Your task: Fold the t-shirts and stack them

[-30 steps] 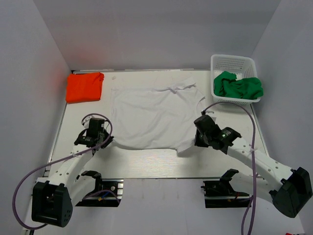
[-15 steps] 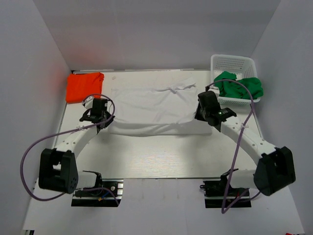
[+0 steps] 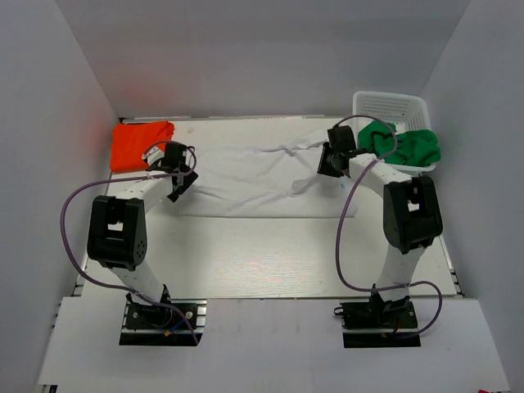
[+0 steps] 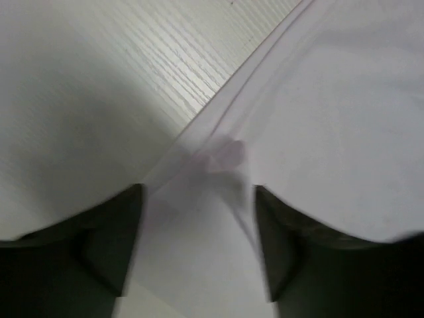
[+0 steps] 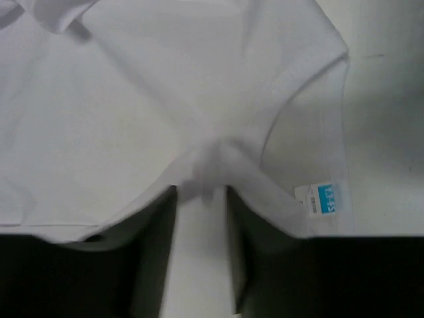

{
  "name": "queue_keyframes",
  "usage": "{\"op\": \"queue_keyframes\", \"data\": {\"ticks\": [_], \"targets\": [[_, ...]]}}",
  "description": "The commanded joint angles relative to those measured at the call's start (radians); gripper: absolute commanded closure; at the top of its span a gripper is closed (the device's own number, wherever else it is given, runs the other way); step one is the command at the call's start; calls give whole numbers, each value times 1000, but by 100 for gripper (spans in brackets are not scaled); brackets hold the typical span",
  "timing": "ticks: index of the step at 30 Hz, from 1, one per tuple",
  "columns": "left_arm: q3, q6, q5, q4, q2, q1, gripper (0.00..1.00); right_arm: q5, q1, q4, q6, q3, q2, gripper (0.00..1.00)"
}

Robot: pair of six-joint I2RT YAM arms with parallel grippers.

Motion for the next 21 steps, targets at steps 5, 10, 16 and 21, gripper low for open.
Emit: {"op": "queue_keyframes", "data": {"ticks": [5, 10, 16, 21], "targets": [[-8, -9, 5, 39, -147, 45, 0, -268, -8, 88, -118, 75, -5, 17], [-140, 52, 156, 195, -254, 36, 0, -397, 15, 232, -84, -184, -146, 10], [-130, 123, 453, 286, -134, 3, 0, -414, 39, 245, -55, -259, -145, 10], [-88, 132, 427, 267, -30, -6, 0, -403, 47, 307, -44, -237, -94, 10]]}}
